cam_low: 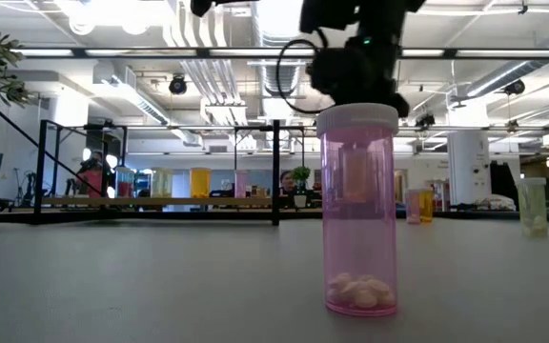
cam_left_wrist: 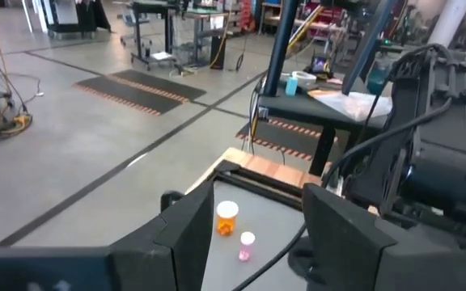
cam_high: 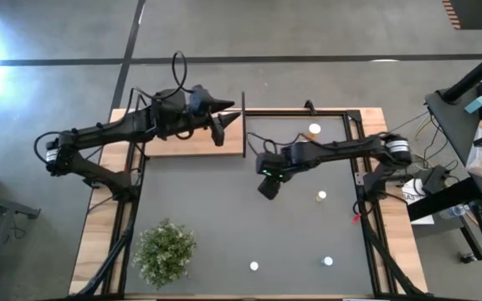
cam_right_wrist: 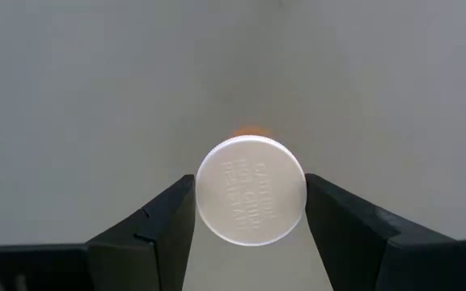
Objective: Pick and place medicine bottles onto shelf by color
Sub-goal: Move the bottom orange pill bottle to the middle of the table
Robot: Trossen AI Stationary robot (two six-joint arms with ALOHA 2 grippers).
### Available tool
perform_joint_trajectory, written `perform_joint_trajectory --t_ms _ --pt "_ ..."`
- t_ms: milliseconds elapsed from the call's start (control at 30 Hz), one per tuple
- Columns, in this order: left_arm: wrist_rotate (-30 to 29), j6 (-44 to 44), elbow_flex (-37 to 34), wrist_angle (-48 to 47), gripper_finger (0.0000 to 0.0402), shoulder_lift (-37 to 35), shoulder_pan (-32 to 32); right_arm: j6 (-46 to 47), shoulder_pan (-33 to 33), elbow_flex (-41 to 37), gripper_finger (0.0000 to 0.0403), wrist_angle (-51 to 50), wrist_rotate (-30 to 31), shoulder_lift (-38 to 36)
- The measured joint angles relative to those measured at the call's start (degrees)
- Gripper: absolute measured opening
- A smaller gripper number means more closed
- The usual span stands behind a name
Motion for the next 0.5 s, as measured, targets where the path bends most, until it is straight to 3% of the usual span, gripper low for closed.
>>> perform_joint_trajectory --t_ms 500 --pt "0.0 0.37 0.0 -6.1 0.0174 -3.07 0.11 -0.73 -2.35 15.36 0.0206 -2.28 -1.98 13.51"
